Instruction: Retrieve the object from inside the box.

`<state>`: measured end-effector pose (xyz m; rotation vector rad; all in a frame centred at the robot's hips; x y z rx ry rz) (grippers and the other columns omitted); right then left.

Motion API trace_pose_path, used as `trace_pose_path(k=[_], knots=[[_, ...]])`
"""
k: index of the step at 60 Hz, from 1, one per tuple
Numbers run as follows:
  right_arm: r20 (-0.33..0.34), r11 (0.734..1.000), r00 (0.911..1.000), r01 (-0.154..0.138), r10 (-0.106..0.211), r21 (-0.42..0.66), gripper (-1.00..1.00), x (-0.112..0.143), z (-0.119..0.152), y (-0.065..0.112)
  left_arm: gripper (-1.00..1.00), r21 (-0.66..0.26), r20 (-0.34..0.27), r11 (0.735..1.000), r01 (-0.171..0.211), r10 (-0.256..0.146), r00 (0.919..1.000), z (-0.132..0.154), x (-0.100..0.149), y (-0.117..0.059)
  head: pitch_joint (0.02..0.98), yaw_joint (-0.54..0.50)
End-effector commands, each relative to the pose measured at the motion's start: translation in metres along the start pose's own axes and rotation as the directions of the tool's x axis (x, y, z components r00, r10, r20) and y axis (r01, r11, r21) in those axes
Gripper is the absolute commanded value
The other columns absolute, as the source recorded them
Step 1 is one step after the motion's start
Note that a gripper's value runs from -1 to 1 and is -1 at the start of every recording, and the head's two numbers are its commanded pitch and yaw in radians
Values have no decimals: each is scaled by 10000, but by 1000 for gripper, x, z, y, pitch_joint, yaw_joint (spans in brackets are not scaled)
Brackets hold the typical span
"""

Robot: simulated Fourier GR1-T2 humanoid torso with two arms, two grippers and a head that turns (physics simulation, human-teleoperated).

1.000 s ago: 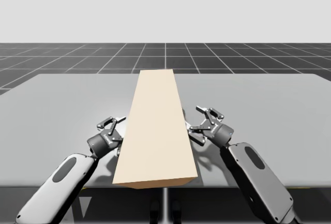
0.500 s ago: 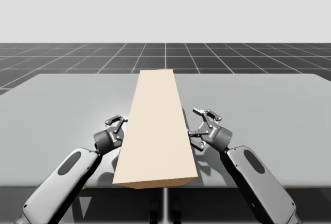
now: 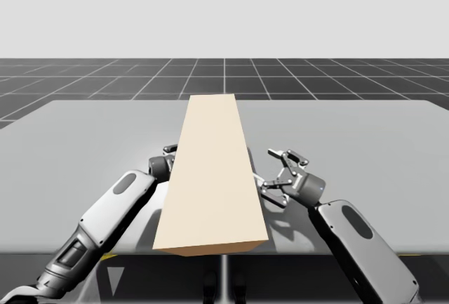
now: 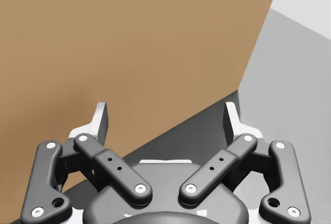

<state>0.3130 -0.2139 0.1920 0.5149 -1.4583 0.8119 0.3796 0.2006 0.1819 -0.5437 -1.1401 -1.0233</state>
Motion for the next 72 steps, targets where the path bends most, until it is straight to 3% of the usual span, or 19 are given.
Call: trace_pose_path(k=[1,11,17,26,27,28,29,30,38,49,63,72], knots=[[-42,10000,10000,-30,31,69,-1000,-2,7,-5,-1000,-772,-204,9968,-194,179,9996,-25,-4,1,69,-22],[-10,9998,9999,-123,123,178,-1000,-2,8,-4,-1000,-1159,-528,9933,35,-96,9986,-44,-5,5,79,-20],[-19,9998,9999,-137,138,164,-1000,-3,8,-5,-1000,-1412,-552,9899,-153,76,9984,-56,-4,7,88,-25],[-14,9997,9998,-182,183,174,-1000,-3,9,-5,-1000,-1598,-620,9871,-121,22,9981,-70,-6,-1,97,-26],[-7,9997,9998,-183,183,178,-1000,-3,9,-5,-906,-1598,-624,9871,-117,18,9980,-70,-6,-1,96,-26],[8,9997,9998,-190,190,182,-1000,-3,10,-5,-438,-1615,-631,9868,-109,7,9980,-71,-7,-2,95,-27],[9,9997,9998,-191,190,181,-1000,-3,10,-5,-236,-1700,-680,9853,-152,37,9977,-71,-8,-2,95,-26],[15,9996,9998,-198,197,182,-1000,-3,10,-6,955,-1733,-778,9848,-114,-21,9970,-72,-10,-3,93,-26],[20,9997,9998,-205,205,164,-1000,-3,10,-6,1000,-1839,-888,9819,-443,283,9956,-70,-20,-2,91,-31],[10,9997,9997,-224,224,133,-1000,-3,9,-6,1000,-1482,-617,9878,-481,393,9973,-60,-25,0,96,-26],[57,9997,9997,-225,224,106,-1000,-2,9,-6,1000,107,-733,9987,-499,505,9960,1,-38,1,92,-17],[110,9998,9997,-206,205,65,-1000,-2,10,-7,1000,1462,-667,9866,-729,834,9943,51,-43,-6,83,-10]])
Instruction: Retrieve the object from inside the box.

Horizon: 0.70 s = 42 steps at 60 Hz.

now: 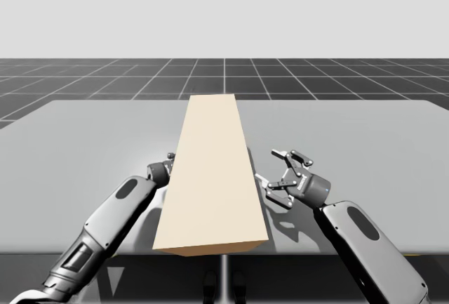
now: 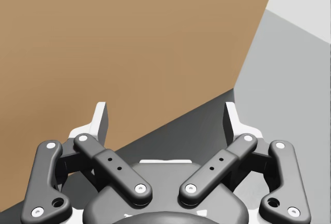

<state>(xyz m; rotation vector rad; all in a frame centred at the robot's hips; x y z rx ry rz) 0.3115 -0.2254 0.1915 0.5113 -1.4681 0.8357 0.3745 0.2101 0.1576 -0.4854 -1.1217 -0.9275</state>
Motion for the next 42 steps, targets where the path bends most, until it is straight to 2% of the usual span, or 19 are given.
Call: trace_pose_path(k=[1,9,15,22,24,27,28,31,32,33,35,39,41,42], knots=[[52,10000,10000,5,-5,-47,-1000,1,1,-1,1000,721,-379,9971,-225,253,9990,52,-19,2,82,-10],[228,9994,9997,10,-2,-344,-1000,3,1,-4,1000,1875,-396,9818,-316,397,9984,105,-27,-4,76,-9],[363,9981,9993,60,-38,-618,-1000,5,1,-5,1000,2388,-266,9707,-270,344,9991,130,-23,-1,70,-3],[203,9924,9998,40,-15,-1229,-1000,8,-1,-7,1000,2969,-209,9549,-1,66,9998,155,-5,17,61,0],[203,9911,9997,163,-137,-1318,-1000,8,-1,-8,1000,3118,-155,9502,37,12,9999,160,1,23,58,1],[296,9906,9995,176,-137,-1359,-1000,9,-1,-9,1000,3348,-61,9422,98,-82,9999,168,11,33,55,-1],[353,9905,9990,325,-281,-1335,-1000,9,-1,-10,1000,3528,14,9356,114,-128,9999,173,17,39,54,-2],[508,9914,9983,339,-277,-1264,-1000,9,-1,-11,1000,3652,100,9308,158,-209,9997,179,26,46,52,-2],[709,9917,9966,512,-430,-1180,-1000,9,-2,-12,1000,3799,121,9247,237,-306,9995,183,33,51,51,-1],[709,9917,9966,512,-430,-1180,-1000,9,-2,-12,1000,3799,121,9247,237,-306,9995,183,33,51,51,-1],[909,9922,9957,263,-153,-1215,-1000,8,-4,-14,1000,3970,228,9174,272,-395,9990,190,44,59,51,-1],[1078,9892,9940,328,-173,-1430,-1000,7,-6,-16,1000,4235,288,9051,382,-556,9980,196,59,70,48,0],[1019,9888,9945,392,-245,-1440,-1000,8,-6,-17,1000,4283,320,9028,401,-595,9977,198,63,73,47,0],[866,9890,9954,524,-407,-1380,-1000,8,-5,-17,1000,4360,360,8989,427,-648,9972,200,69,77,46,-1]])
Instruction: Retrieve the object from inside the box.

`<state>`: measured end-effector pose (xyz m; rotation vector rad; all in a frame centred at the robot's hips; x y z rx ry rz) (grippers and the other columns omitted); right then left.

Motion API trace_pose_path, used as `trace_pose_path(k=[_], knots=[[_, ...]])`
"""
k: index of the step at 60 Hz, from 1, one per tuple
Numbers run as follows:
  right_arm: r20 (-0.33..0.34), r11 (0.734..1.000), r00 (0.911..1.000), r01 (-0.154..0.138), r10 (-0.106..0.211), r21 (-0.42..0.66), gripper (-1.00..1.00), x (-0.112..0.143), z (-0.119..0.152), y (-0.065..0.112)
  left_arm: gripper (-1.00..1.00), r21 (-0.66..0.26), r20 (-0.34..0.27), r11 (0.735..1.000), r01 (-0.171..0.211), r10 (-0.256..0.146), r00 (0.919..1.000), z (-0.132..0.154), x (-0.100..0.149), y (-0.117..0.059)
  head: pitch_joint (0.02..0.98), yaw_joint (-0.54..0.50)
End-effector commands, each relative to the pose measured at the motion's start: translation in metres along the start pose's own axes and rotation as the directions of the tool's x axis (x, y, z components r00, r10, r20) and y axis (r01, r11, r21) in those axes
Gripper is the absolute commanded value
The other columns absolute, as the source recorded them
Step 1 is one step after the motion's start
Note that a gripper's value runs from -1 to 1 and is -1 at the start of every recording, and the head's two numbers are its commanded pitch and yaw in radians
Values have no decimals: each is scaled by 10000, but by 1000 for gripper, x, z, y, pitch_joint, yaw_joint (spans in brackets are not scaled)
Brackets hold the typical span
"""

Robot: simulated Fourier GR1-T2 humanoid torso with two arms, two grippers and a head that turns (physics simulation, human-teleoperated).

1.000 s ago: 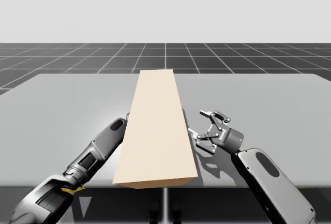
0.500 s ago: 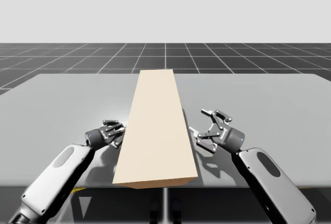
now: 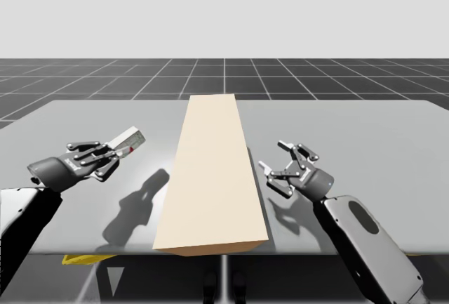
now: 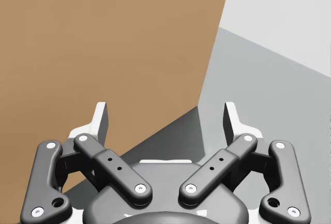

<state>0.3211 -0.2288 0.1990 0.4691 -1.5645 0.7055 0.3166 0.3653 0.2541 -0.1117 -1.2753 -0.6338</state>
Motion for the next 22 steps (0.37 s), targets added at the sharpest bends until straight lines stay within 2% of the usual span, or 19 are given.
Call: trace_pose_path(k=[1,3,4,6,11,16,18,20,22], knots=[[2,9996,9997,238,-238,-116,-1000,3,-2,-6,1000,-14,748,9986,529,-527,9958,2,50,34,45,0],[-400,9993,9985,371,-374,-82,-1000,5,0,-7,1000,66,807,9984,570,-573,9951,1,59,39,43,-1],[-424,9996,9987,295,-297,-47,-1000,6,0,-7,1000,124,849,9981,607,-616,9945,1,63,41,43,-2],[-494,9992,9980,396,-390,106,-1000,6,2,-7,1000,194,889,9978,630,-644,9940,0,69,45,42,-2],[-535,9985,9978,421,-402,348,-1000,5,4,-8,1000,389,992,9962,785,-821,9917,-3,87,52,40,-5],[-666,9965,9959,652,-617,516,-1000,6,5,-8,1000,624,1171,9936,939,-1007,9880,-4,108,57,38,-7],[-641,9971,9966,558,-526,507,-1000,6,5,-8,1000,663,1274,9934,936,-1014,9866,-5,117,59,39,-9],[-650,9964,9960,645,-609,547,-1000,6,6,-8,1000,838,1335,9909,1052,-1157,9843,-5,128,62,39,-9],[-648,9966,9962,612,-576,554,-1000,6,7,-8,1000,916,1481,9897,1098,-1226,9813,-5,139,64,39,-8]])
